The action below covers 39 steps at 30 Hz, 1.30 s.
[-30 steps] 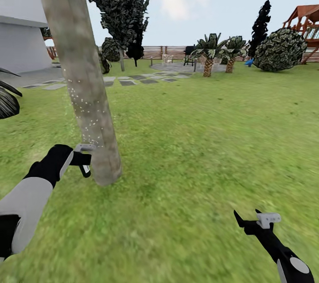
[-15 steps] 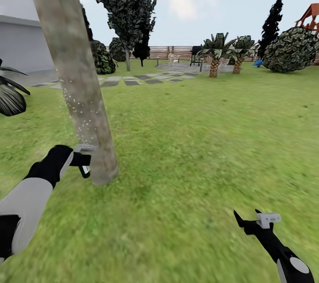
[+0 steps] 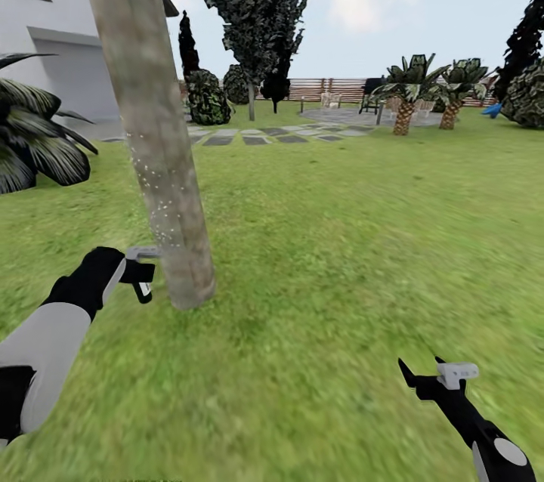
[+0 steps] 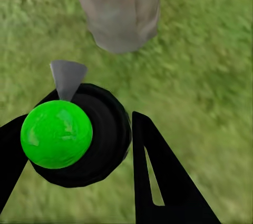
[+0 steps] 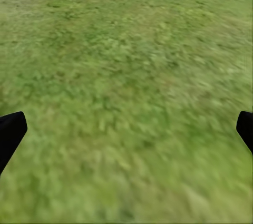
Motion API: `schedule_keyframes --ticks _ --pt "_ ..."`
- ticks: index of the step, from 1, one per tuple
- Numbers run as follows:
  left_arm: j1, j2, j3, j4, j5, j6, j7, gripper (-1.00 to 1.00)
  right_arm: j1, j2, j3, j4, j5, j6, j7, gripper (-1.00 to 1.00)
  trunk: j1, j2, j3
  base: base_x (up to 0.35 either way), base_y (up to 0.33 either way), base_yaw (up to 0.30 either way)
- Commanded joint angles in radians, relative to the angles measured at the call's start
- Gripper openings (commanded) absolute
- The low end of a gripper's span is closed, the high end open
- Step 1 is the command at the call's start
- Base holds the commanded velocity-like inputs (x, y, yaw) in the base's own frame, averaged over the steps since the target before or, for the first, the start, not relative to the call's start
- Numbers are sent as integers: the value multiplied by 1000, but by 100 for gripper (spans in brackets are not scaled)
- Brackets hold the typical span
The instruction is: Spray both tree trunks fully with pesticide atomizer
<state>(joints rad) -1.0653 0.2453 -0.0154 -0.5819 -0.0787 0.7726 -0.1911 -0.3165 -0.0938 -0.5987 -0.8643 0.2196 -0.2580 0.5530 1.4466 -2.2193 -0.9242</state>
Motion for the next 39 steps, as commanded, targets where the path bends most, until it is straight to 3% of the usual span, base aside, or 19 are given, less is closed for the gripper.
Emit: schedule_keyframes --ticks 1,12,17,39 --pt "-1 0 -2 -1 -8 4 -7 -100 -1 0 -4 1 10 -7 4 100 0 0 -1 81 -270 276" --pt "-1 -2 -4 -1 -3 2 -7 -100 -1 0 -4 1 10 -7 4 100 0 0 -1 178 -224 58" --pt "-1 -17 -3 -1 -5 2 -8 -100 -1 0 -4 1 10 -7 4 100 0 0 -1 242 -188 0" --pt "16 -18 -3 -4 -15 2 -7 -100 -1 0 -4 2 10 -7 4 100 0 0 -1 172 -231 25"
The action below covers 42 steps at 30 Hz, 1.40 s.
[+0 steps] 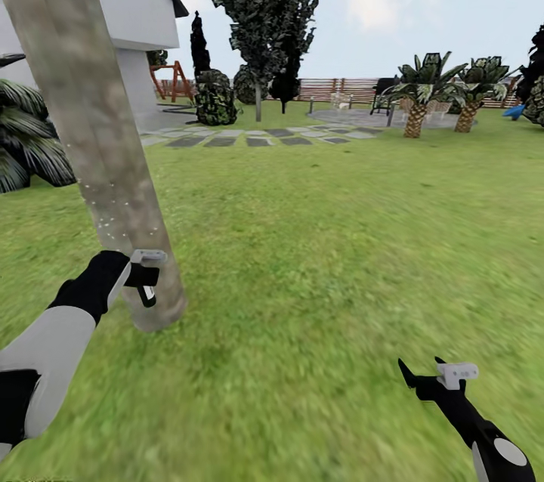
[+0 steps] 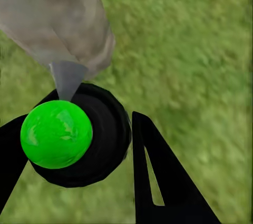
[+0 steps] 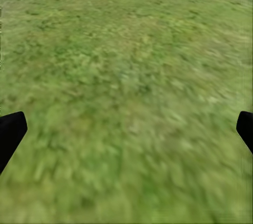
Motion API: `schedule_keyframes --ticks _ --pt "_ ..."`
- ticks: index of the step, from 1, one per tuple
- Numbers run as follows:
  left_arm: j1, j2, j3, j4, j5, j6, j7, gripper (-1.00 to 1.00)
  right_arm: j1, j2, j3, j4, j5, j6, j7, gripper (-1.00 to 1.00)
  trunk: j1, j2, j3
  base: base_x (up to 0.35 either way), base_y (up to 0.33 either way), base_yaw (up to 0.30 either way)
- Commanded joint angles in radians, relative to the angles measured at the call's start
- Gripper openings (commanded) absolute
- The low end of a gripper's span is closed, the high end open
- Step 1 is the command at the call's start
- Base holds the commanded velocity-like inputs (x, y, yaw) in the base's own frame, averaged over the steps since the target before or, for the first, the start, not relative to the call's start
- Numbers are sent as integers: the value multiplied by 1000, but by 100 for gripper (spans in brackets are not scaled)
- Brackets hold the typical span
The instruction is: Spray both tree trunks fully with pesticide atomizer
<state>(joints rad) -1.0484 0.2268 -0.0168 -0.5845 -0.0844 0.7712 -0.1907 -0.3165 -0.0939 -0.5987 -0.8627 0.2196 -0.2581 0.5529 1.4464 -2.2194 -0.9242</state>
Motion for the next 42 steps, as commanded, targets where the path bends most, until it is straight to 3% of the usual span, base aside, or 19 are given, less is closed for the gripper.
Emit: schedule_keyframes --ticks 1,5,7,11,23,35,42 --pt "-1 1 -2 -1 -10 3 -7 -100 -1 1 -4 1 10 -7 4 100 0 0 -1 154 -241 246" --pt "0 2 -2 0 -11 3 12 -100 -1 1 -4 1 10 -7 4 100 0 0 -1 154 -241 267" --pt "1 1 -2 0 -5 4 72 -100 -1 1 -4 1 10 -7 4 100 0 0 -1 154 -241 275" --pt "1 0 -2 1 1 5 109 -100 -1 0 -4 1 10 -7 4 100 0 0 -1 154 -241 275" --pt "1 -1 -1 2 2 5 114 -100 -1 0 -4 -1 10 -7 4 100 0 0 -1 163 -241 93" --pt "1 0 0 2 -1 5 116 -100 -1 1 -4 -1 10 -7 4 100 0 0 -1 49 -268 252" --pt "16 4 3 3 -3 5 116 -100 -1 0 -4 -1 10 -7 4 100 0 0 -1 154 -271 20"
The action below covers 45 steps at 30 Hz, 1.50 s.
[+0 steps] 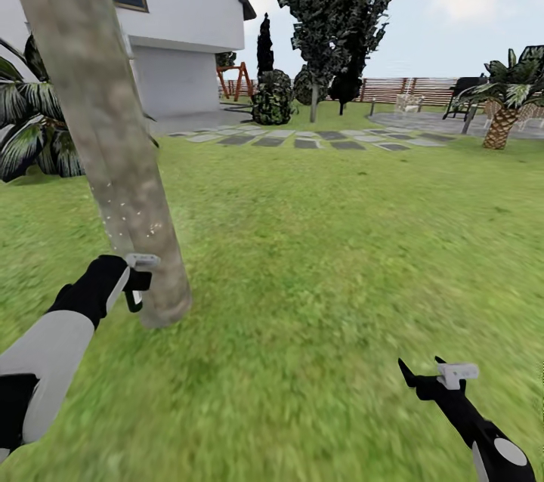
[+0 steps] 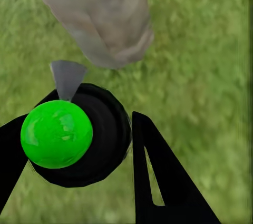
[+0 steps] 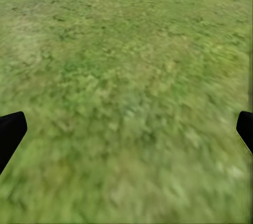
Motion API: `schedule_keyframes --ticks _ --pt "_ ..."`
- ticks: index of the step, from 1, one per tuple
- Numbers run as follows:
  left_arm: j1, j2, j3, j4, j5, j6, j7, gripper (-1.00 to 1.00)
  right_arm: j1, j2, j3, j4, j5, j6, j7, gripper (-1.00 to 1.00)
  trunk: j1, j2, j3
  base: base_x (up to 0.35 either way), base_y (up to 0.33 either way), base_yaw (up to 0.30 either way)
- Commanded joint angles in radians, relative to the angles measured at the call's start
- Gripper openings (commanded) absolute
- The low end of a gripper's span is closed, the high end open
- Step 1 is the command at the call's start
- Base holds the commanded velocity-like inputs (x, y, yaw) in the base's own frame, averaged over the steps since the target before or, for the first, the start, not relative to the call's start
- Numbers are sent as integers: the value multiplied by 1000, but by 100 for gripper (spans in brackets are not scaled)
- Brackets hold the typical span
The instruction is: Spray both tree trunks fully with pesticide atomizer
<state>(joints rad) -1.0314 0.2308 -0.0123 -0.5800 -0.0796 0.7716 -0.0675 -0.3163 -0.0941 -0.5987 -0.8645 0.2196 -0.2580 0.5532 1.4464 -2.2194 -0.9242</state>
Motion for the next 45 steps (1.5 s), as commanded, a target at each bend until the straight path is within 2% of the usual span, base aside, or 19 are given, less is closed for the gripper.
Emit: schedule_keyframes --ticks 1,4,6,8,9,10,11,13,19,24,32,38,42,43,45 --pt "2 2 -1 -1 -8 5 -7 -100 -1 1 -4 1 10 -7 4 100 0 0 -1 206 -241 1" --pt "14 5 0 -2 -9 3 -6 -100 -1 1 -4 2 10 -7 4 100 0 0 -1 231 -206 0" --pt "40 7 1 -2 -9 1 -6 -100 -1 1 -4 2 10 -7 4 100 0 0 -1 223 -124 0" --pt "104 8 51 -3 -8 -120 6 -100 -1 1 -4 2 10 -7 4 100 0 0 -1 54 -22 0" --pt "118 8 88 -3 -8 -151 13 -100 -1 1 -4 3 10 -7 4 100 0 0 -1 19 -7 0" --pt "127 8 141 -7 -7 -171 16 -100 -1 1 -4 4 10 -7 4 100 0 0 -1 8 -3 0" --pt "130 7 163 -11 -7 -177 17 -100 -1 1 -4 5 10 -7 4 100 0 0 -1 4 -2 0" --pt "133 5 182 -15 -6 -182 19 -100 -1 1 -4 5 10 -7 4 100 0 0 -1 2 -1 0" --pt "134 1 190 -15 -9 -184 26 -100 -1 1 -4 5 10 -7 4 100 0 0 -1 205 -8 29" --pt "134 -2 192 -9 -6 -184 100 -100 -1 1 -4 5 10 -7 4 100 0 0 -1 206 -179 175" --pt "134 -2 192 -3 -7 -184 105 -100 -1 1 -4 5 10 -7 4 100 0 0 -1 17 -271 7" --pt "164 5 195 -2 -7 -184 111 -100 -1 2 -3 8 12 -7 4 100 0 0 -1 155 -272 101" --pt "167 8 195 15 -5 -184 202 -100 -1 2 -4 5 11 -7 4 100 0 0 -1 259 -230 267" --pt "168 9 195 22 -5 -184 214 -100 -1 2 -4 5 11 -7 4 100 0 0 -1 280 -209 208" --pt "193 10 219 29 -2 -187 220 -100 -1 2 -4 4 10 -8 4 100 0 0 -1 284 -205 54"
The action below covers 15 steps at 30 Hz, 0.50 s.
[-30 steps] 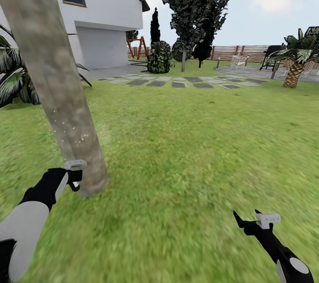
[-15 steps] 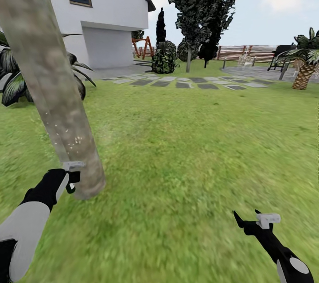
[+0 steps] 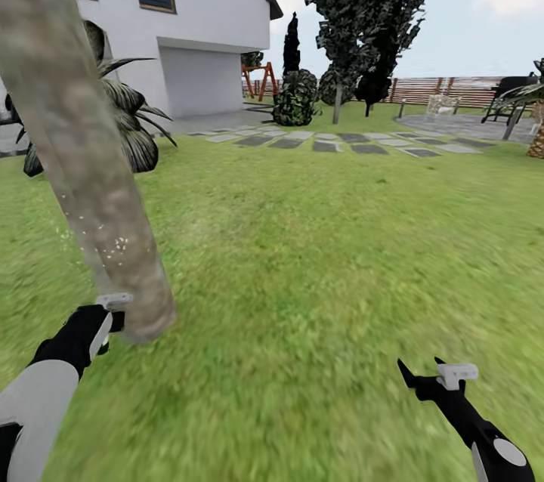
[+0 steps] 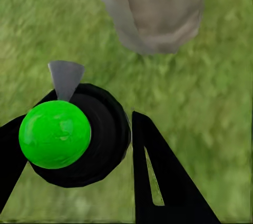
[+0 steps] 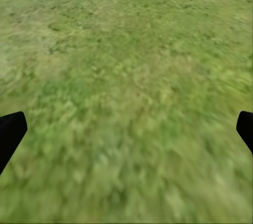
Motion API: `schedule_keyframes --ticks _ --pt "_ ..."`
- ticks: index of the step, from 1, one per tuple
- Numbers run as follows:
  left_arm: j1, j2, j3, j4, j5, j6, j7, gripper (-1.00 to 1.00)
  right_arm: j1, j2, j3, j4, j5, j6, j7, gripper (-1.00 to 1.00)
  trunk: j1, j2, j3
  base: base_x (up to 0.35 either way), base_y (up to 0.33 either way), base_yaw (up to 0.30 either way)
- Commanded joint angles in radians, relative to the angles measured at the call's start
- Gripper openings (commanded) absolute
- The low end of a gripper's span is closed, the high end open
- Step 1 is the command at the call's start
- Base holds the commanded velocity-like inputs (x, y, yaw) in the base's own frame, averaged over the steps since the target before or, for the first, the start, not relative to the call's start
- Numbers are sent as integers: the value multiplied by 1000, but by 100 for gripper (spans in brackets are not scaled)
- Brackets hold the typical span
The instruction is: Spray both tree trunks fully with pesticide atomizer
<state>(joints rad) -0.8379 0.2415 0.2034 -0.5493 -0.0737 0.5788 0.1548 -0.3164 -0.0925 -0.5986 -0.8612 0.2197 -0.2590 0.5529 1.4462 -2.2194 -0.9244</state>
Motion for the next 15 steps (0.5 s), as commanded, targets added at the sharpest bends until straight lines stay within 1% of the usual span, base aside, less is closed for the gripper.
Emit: schedule_keyframes --ticks 1,3,5,13,15 --pt "10 -1 19 -8 -7 4 -3 -100 -1 0 -4 1 10 -7 4 100 0 0 -1 285 -203 19" --pt "19 -2 44 -13 -5 3 -6 -100 -1 0 -3 3 11 -7 4 100 0 0 -1 286 -202 6" --pt "20 -9 49 -14 -3 4 -8 -100 -1 1 -3 4 11 -7 4 100 0 0 -1 256 -213 103" --pt "22 -13 57 -5 0 9 -11 -100 -1 2 -3 5 12 -6 4 100 0 0 -1 141 -261 262" --pt "22 -13 57 -2 25 7 -11 -100 -1 2 -3 5 12 -6 4 100 0 0 -1 161 -269 278"
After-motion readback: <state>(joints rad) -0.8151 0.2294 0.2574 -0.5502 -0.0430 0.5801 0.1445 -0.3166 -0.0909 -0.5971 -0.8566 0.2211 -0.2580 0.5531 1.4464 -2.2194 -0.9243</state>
